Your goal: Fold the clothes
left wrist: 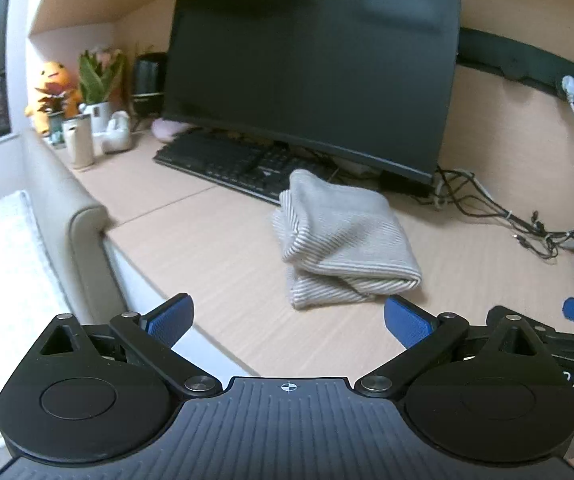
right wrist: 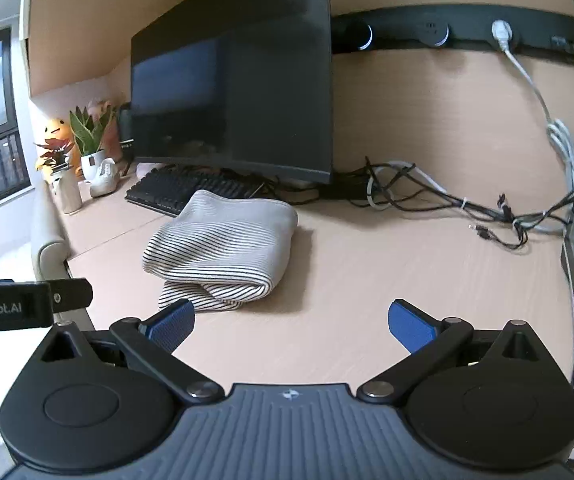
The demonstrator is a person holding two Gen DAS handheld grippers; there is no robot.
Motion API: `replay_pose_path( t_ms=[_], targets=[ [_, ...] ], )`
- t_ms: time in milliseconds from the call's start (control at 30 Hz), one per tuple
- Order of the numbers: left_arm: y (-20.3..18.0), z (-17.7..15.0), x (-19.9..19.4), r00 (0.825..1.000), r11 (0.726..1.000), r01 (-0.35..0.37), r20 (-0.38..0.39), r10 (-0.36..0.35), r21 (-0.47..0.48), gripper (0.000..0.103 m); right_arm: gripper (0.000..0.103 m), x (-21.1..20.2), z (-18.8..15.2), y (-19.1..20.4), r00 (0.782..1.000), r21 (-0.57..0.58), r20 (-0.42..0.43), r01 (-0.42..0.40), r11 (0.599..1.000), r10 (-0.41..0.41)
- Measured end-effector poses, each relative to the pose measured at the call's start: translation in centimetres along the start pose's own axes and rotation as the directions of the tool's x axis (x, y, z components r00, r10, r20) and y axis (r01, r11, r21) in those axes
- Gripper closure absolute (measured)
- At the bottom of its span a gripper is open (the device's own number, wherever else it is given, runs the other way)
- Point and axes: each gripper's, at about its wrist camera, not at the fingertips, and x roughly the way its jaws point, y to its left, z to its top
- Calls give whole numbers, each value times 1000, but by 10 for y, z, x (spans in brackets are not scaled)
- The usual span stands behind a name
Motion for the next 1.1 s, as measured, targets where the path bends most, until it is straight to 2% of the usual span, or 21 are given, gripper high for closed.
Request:
replay_pose_path(
  t_ms=[167, 467, 1100],
  targets=[
    [-10, -2, -9, 997, 997, -70, -17, 70, 29, 0, 0, -2, 7, 1, 1000, 1, 26, -3, 1000, 3],
    [8, -8, -13, 997, 998, -69, -43, 69, 12, 0, 0, -5, -7, 18, 1000, -28, -9, -30, 999, 29],
    [14, -15, -16, 997, 999, -44, -60, 44, -9, 0, 0, -5, -8, 26, 999, -58, -23, -28, 998, 27]
  ],
)
